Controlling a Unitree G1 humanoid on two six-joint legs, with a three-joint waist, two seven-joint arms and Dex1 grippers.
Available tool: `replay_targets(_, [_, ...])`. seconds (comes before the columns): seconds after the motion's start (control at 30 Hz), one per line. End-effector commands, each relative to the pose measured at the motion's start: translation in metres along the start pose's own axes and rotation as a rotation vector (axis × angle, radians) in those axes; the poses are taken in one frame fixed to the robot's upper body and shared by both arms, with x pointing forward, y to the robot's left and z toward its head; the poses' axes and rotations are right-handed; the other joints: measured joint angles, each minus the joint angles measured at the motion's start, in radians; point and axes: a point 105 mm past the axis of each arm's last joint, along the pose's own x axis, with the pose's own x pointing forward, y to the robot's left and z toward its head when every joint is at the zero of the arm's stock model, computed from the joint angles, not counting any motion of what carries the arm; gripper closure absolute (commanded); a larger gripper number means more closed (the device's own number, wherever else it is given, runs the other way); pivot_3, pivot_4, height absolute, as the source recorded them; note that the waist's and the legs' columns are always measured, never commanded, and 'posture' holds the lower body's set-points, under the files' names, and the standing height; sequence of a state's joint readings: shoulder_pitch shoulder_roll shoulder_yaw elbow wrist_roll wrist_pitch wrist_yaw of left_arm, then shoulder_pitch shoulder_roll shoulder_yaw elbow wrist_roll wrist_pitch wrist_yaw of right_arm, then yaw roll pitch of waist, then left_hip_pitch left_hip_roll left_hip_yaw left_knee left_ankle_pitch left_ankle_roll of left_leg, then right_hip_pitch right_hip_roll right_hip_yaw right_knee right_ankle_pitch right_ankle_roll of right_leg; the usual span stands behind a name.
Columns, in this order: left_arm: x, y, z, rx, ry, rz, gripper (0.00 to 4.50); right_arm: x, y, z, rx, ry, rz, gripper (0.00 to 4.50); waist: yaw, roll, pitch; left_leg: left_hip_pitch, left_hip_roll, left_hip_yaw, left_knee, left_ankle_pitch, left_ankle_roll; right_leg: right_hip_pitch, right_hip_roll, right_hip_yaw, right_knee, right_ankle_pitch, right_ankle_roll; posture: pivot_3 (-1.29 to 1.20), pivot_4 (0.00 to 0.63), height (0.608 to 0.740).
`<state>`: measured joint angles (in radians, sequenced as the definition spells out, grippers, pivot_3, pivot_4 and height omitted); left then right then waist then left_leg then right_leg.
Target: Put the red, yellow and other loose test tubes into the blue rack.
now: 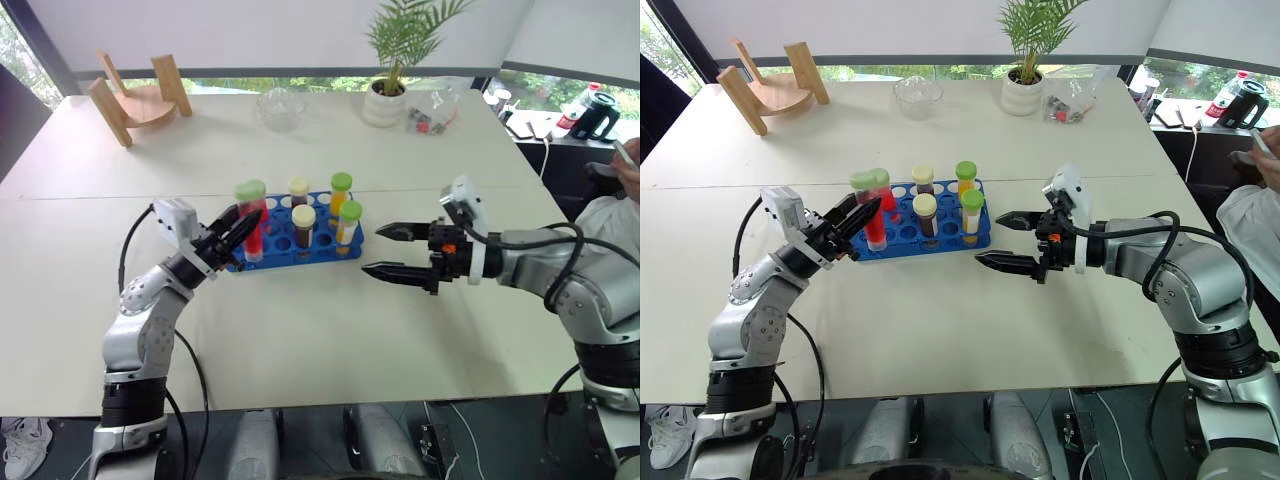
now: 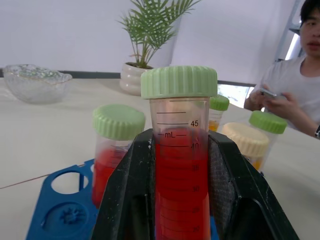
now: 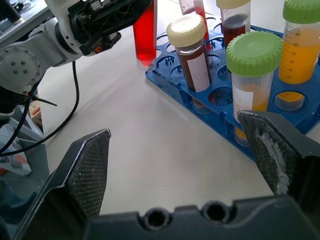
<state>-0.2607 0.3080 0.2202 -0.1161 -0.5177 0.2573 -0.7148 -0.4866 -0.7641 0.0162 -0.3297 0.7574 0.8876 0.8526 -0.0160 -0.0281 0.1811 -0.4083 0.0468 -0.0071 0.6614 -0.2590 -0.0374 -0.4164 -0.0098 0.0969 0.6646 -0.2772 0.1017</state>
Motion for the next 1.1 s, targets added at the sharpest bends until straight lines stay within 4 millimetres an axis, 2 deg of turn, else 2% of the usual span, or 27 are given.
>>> replay_targets(0.03, [0.002,0.004,0.005,0.033,-0.024,0.012,3.68,-0.002,0.002,0.01,-0.034,-0.041,-0.011,0.0,0.002,0.0,0.0,0.0,0.0,0.0,0.0,0.0,0.0,0.0,0.0,0.0,0.0,0.0,0.0,0.0,0.15,0.74])
replay_targets(0.23, [0.016,0.002,0.008,0.066,-0.065,0.013,3.68,0.002,0.004,0.01,-0.023,-0.06,-0.017,0.0,0.001,0.0,0.0,0.0,0.0,0.0,0.0,0.0,0.0,0.0,0.0,0.0,0.0,0.0,0.0,0.0,0.15,0.74])
replay_targets(0.3, [0.019,-0.003,0.003,0.086,-0.055,-0.008,3.68,0.003,0.004,0.011,-0.021,-0.067,-0.019,0.0,0.001,0.0,0.0,0.0,0.0,0.0,0.0,0.0,0.0,0.0,0.0,0.0,0.0,0.0,0.0,0.0,0.15,0.74])
replay_targets(0.5, [0.02,-0.007,-0.013,0.103,-0.032,-0.018,3.68,0.004,0.004,0.012,-0.017,-0.073,-0.026,0.0,0.001,0.0,0.0,0.0,0.0,0.0,0.0,0.0,0.0,0.0,0.0,0.0,0.0,0.0,0.0,0.0,0.15,0.74])
replay_targets(1.03, [0.016,-0.005,-0.027,0.121,-0.023,0.006,3.68,0.008,0.004,0.012,-0.003,-0.088,-0.028,0.0,0.001,0.0,0.0,0.0,0.0,0.0,0.0,0.0,0.0,0.002,0.0,0.0,-0.002,0.0,0.0,0.0,0.15,0.74])
replay_targets(1.1, [0.014,-0.007,-0.026,0.114,-0.024,-0.005,2.66,0.008,0.004,0.012,-0.002,-0.091,-0.027,0.0,0.001,0.0,0.0,0.0,0.0,0.0,0.0,0.0,0.0,0.002,0.0,0.0,-0.002,0.0,0.0,0.0,0.15,0.74])
